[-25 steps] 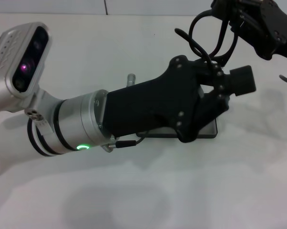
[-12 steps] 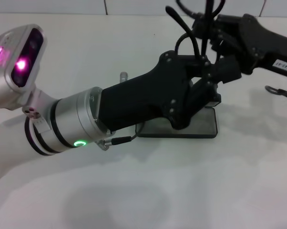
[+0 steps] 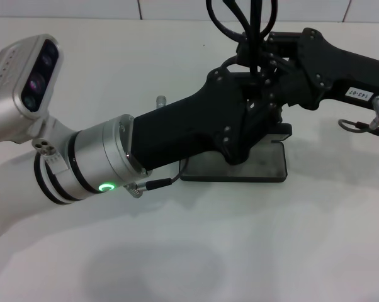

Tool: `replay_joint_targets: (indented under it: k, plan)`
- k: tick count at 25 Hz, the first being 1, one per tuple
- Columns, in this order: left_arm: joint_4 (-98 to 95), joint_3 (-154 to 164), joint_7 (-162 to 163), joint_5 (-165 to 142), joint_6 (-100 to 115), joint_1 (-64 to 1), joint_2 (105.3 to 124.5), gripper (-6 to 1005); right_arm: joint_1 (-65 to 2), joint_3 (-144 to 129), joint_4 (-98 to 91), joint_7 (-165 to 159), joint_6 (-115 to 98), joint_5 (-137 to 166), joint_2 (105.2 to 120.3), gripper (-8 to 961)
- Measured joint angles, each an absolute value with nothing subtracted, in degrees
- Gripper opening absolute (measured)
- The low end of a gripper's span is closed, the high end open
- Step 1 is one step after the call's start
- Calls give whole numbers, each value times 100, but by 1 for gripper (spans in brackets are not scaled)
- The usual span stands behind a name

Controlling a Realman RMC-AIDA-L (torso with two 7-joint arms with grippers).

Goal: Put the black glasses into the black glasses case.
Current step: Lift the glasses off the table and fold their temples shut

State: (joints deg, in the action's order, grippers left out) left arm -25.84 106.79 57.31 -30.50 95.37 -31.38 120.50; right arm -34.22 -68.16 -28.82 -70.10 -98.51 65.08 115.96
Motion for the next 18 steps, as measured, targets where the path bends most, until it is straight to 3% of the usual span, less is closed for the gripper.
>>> replay_joint_targets:
  k: [18]
  plan:
    - [-2566,10660,5739,-3048,9540,-3102,12050,37,-3440,-6858,-2892,-7005,-9824,6641,11592,111]
